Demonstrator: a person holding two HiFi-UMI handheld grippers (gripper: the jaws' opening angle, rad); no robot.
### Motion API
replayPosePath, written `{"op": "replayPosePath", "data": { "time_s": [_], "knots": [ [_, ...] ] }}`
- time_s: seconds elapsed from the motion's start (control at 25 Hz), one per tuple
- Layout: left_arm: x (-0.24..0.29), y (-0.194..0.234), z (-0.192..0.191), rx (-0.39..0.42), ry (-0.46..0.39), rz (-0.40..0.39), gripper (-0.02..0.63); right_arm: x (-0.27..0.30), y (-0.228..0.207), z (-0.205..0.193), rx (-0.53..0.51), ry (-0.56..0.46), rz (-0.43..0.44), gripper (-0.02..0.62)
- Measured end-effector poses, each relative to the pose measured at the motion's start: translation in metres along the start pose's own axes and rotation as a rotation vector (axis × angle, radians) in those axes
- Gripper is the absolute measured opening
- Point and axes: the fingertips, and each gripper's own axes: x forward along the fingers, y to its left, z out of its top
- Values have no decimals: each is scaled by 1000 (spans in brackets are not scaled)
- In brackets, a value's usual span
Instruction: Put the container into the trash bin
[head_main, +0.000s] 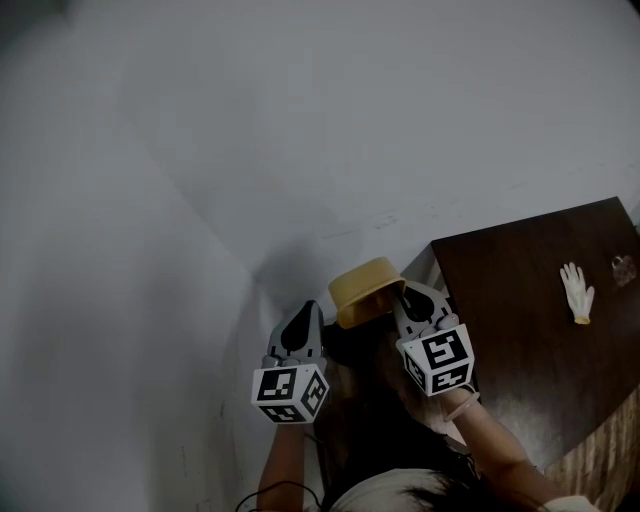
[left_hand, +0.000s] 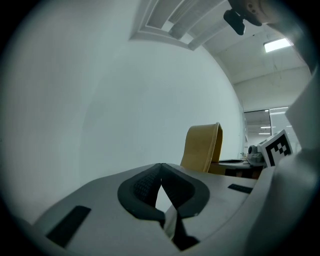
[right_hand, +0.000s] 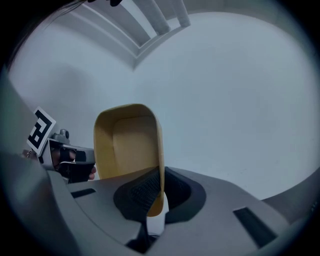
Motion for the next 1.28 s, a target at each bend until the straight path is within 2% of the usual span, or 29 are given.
{"op": "replayPosePath", "data": {
  "time_s": [0.48, 0.72, 1.28],
  "knots": [
    [49, 43, -71, -54, 68, 7, 20, 71, -15, -71, -41, 108, 41, 14],
    [64, 66, -109, -121, 85, 38, 20, 99, -15, -106, -69, 151, 71, 14],
    [90, 98, -200, -215, 120, 80, 20, 152, -8, -199, -135, 263, 166, 15]
  ]
}}
